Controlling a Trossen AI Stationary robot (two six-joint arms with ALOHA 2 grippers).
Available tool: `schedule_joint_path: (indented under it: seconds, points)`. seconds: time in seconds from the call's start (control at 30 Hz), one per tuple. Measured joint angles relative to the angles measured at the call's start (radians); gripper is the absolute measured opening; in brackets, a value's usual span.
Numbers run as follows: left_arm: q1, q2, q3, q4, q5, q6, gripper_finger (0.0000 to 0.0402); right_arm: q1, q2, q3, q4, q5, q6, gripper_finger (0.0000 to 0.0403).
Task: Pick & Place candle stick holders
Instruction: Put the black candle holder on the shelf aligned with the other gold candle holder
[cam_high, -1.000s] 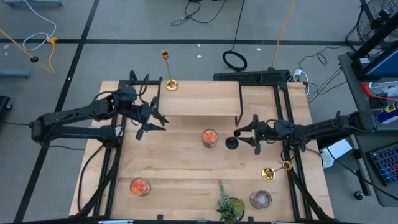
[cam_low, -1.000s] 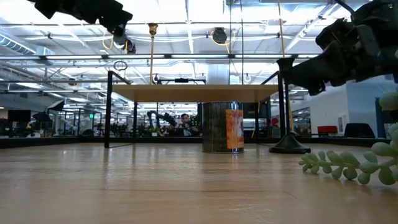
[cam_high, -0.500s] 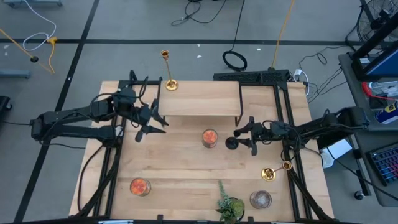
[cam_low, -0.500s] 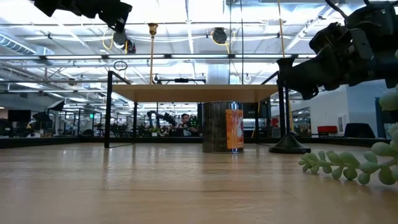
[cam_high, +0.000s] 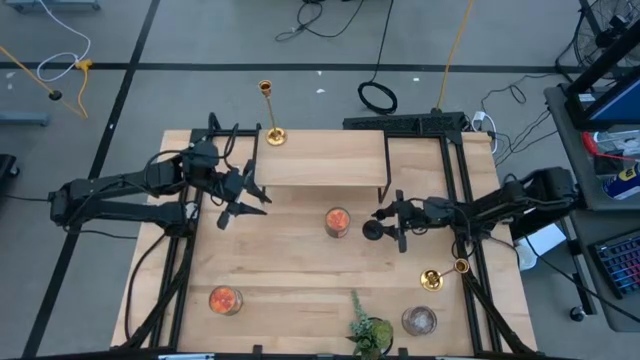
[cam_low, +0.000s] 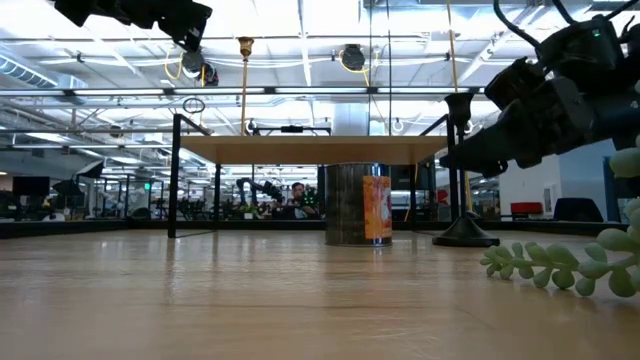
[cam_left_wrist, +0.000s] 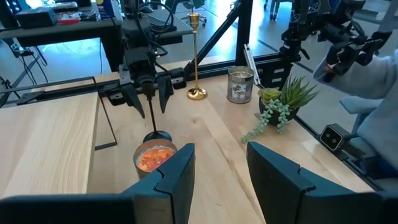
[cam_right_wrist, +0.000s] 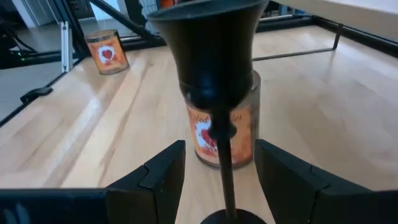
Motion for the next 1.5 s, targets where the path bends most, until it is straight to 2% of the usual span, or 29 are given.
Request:
schedule_joint_path:
  seconds: [0.1,0.2,0.5,0.73,0.93,1.07,1.2,1.27,1.37,1.5]
  points:
    - [0.000,0.000,0.000,0.000,0.000,0.000,0.0152,0.000,0.014,0.001,0.001,0.001,-0.001,0.0175]
    - [0.000,0.000,0.000,0.000,0.000,0.000,0.0152,0.000,0.014,0.001,0.003,0.001,-0.002,0.0146]
    - [0.000,0.000,0.000,-0.001,0.000,-0.005,0.0152,-0.001,0.014,0.003,0.041,0.004,-0.001,0.0013]
    - [0.000,0.000,0.000,-0.002,0.000,-0.065,0.0152,0.013,0.014,0.045,0.077,-0.001,0.095,0.0014]
    - [0.001,0.000,0.000,-0.008,0.000,-0.080,0.0152,0.084,0.014,0.191,0.065,-0.057,0.069,0.0012]
    - [0.001,0.000,0.000,-0.008,0.000,-0.087,0.0152,0.118,0.014,0.356,-0.085,-0.056,0.019,0.0013]
    - [0.001,0.000,0.000,-0.008,0.000,-0.101,0.0152,0.117,0.014,0.575,-0.356,-0.052,-0.019,0.0012]
    - [0.001,0.000,0.000,-0.008,0.000,-0.102,0.0152,0.111,0.032,0.678,-0.468,-0.013,-0.081,0.0012]
    - [0.000,0.000,0.000,-0.008,0.000,-0.102,0.0152,0.084,0.058,0.784,-0.517,0.129,-0.088,0.0012]
    - [0.000,0.000,0.000,-0.008,0.000,-0.102,0.0152,0.007,0.098,0.883,-0.537,0.155,-0.134,0.0012]
